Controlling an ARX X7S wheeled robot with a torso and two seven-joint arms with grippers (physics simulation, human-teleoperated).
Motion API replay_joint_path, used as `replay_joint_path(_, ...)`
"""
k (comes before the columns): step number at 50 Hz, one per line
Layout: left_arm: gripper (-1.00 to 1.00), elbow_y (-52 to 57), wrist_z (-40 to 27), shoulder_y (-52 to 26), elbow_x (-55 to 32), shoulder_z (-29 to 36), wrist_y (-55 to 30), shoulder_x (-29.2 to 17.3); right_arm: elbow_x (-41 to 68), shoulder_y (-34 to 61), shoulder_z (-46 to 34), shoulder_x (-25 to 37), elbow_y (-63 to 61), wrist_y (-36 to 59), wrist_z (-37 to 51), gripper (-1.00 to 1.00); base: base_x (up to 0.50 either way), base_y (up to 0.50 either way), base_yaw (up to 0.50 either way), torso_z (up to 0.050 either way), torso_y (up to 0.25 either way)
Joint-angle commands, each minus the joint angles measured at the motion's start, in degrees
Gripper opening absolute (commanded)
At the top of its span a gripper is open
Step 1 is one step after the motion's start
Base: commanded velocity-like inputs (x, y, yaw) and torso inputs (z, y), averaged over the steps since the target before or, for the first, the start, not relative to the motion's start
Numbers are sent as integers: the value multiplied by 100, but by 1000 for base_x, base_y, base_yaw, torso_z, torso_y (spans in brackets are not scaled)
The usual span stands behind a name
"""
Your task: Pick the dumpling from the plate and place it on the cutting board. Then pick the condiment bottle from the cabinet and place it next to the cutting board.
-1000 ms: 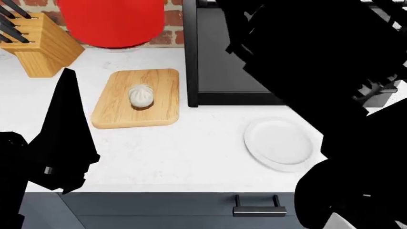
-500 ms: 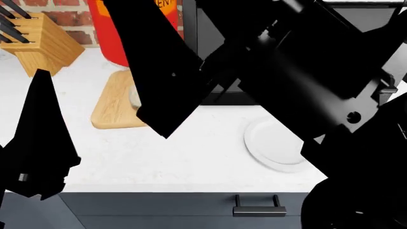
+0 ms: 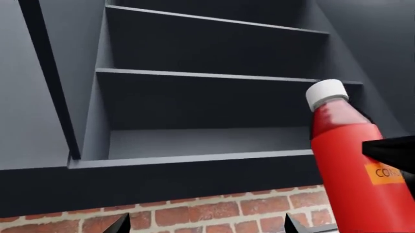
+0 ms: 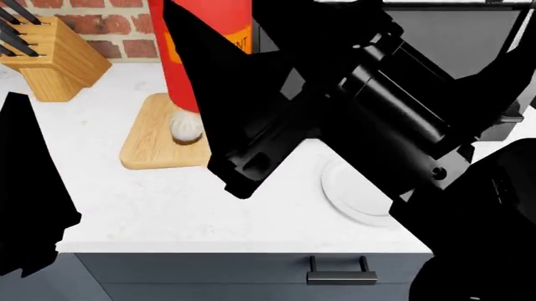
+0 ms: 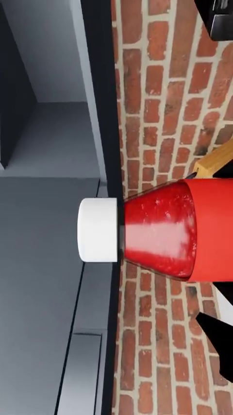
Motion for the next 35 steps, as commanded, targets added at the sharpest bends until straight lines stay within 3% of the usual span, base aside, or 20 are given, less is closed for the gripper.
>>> replay_joint_path(1, 100, 51, -22, 23, -75, -28, 9, -30, -129, -468, 70, 248, -164, 21, -99, -100, 0, 0, 0, 0, 0)
replay_joint_path(24, 100, -22, 24, -87, -6, 159, 22, -3, 37, -998, 47, 449, -418, -97, -77, -100, 0, 0, 0, 0, 0)
replay_joint_path(35, 100, -62, 61, -94, 15, 208, 67, 28, -565, -1633, -6, 459, -570, -146, -624, -100, 0, 0, 0, 0, 1)
